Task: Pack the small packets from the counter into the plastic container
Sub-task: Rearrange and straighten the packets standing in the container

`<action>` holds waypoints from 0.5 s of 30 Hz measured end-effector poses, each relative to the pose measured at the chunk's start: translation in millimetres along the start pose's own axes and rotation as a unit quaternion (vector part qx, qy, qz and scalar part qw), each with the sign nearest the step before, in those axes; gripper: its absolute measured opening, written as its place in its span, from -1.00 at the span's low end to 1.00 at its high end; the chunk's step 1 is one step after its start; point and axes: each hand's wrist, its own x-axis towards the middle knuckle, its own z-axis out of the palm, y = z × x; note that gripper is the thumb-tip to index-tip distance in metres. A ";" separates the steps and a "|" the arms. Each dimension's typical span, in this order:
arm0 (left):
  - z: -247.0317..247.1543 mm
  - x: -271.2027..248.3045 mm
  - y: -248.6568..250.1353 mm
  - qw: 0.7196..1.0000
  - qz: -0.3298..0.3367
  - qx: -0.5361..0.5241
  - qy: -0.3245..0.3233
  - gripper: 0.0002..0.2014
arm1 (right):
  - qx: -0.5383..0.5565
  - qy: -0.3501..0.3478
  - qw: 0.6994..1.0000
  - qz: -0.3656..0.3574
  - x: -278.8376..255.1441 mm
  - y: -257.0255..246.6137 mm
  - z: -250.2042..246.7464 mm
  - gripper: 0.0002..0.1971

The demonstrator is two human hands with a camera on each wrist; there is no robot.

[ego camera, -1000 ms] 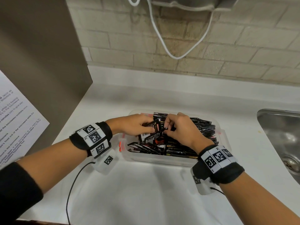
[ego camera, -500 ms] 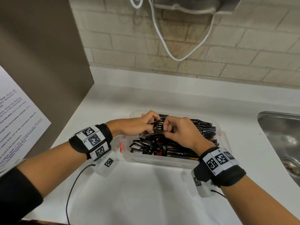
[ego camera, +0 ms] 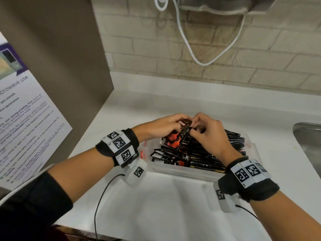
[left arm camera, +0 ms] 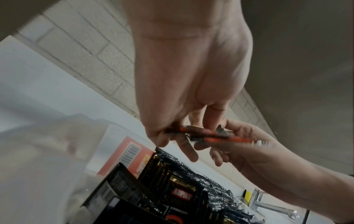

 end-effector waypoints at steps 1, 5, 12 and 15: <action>-0.1 0.7 0.7 1.000 0.006 -0.007 0.010 -0.56 | 0.009 0.001 1.000 0.002 0.0 0.5 0.2 -0.81; -5.3 2.9 -2.8 0.998 0.022 0.015 0.054 -0.68 | 0.037 0.002 0.999 0.015 -0.7 0.1 0.4 -0.83; -4.9 7.1 -13.5 0.988 0.060 0.121 0.078 -0.70 | 0.056 -0.044 0.997 0.043 1.2 -3.0 1.1 -0.71; -2.5 6.0 -16.2 0.985 0.059 0.134 0.096 -0.59 | 0.008 -0.053 0.997 0.052 3.8 -0.1 0.8 -0.86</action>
